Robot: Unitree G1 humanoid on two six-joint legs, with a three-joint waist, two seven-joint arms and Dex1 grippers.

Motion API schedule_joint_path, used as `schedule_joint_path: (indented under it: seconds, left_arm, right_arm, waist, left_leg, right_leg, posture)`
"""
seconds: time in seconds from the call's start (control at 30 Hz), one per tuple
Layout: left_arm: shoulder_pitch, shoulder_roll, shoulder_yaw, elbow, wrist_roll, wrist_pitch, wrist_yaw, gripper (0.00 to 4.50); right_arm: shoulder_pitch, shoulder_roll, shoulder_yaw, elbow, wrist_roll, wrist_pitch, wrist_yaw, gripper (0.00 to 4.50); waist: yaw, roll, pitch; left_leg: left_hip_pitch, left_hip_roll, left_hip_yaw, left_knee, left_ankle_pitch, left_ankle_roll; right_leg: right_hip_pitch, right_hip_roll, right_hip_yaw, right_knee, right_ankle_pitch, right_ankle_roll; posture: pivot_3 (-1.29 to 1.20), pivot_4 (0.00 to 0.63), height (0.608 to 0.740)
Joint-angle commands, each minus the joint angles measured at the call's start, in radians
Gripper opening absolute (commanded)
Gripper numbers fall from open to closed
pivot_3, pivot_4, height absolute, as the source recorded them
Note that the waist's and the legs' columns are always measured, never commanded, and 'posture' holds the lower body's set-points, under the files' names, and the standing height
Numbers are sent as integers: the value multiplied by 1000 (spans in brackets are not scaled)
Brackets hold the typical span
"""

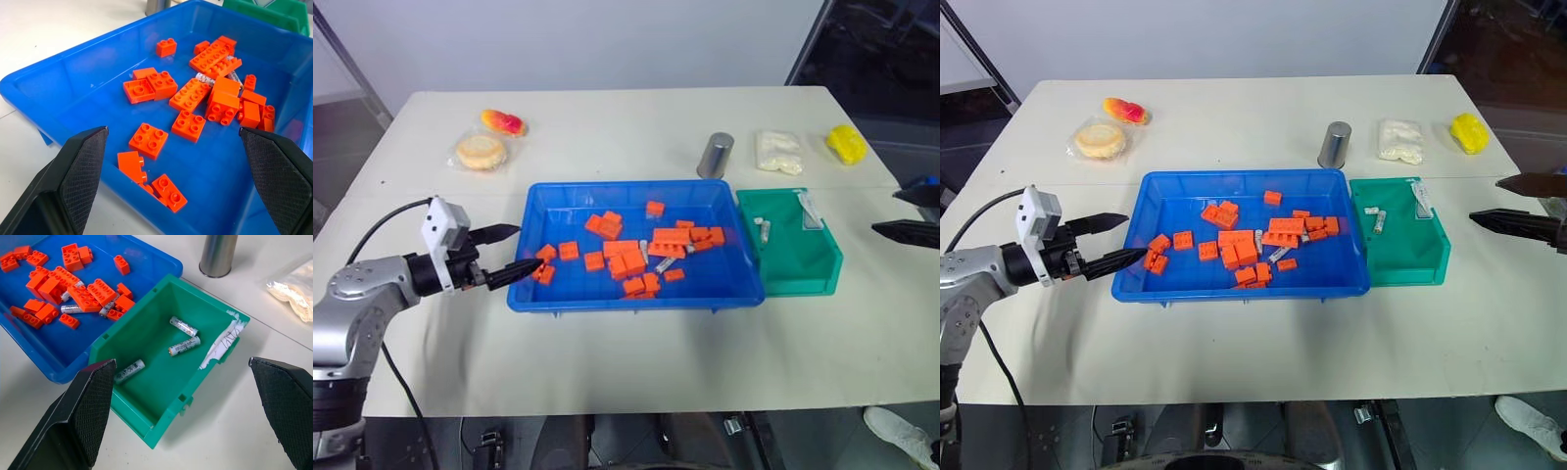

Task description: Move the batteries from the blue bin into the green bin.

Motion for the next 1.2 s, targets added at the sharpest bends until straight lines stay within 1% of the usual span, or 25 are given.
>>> schedule_joint_path:
  seconds: [0.03,0.33,0.7,1.0,1.07,1.2]
  left_arm:
    - [-29,-6,12,-21,-9,-1,12,4500]
    - [-43,14,18,-16,-2,2,-18,4500]
    - [-44,11,10,-28,-1,7,-13,4500]
    - [-45,9,13,-32,2,4,-5,4500]
    - [-45,9,15,-35,1,3,-3,4500]
    - [-72,-3,21,-28,4,-13,15,4500]
  right_arm:
    - [1,-10,-55,-22,15,0,-1,4456]
    - [-13,-9,-43,-47,26,0,-2,4456]
    - [-64,5,8,-59,27,-6,-19,4456]
    - [-198,45,116,-68,17,-25,-43,4456]
    - [-239,65,148,-80,14,-30,-52,4456]
    - [-365,146,236,-112,5,-45,-87,4456]
  waist:
    - [1,0,0]
    - [-1,0,0]
    - [0,0,0]
    - [-1,0,0]
    - [-1,0,0]
    - [-2,0,0]
  left_leg:
    - [0,0,0,0,0,0]
    - [0,0,0,0,0,0]
    - [0,0,0,0,0,0]
    - [0,0,0,0,0,0]
    - [0,0,0,0,0,0]
    - [-1,0,0,0,0,0]
  right_leg:
    - [0,0,0,0,0,0]
    - [0,0,0,0,0,0]
    - [0,0,0,0,0,0]
    - [-1,0,0,0,0,0]
    - [-1,0,0,0,0,0]
    - [-1,0,0,0,0,0]
  posture:
    - [0,150,740]
    - [0,150,740]
    - [0,150,740]
    - [0,150,740]
    - [0,150,740]
    - [0,150,740]
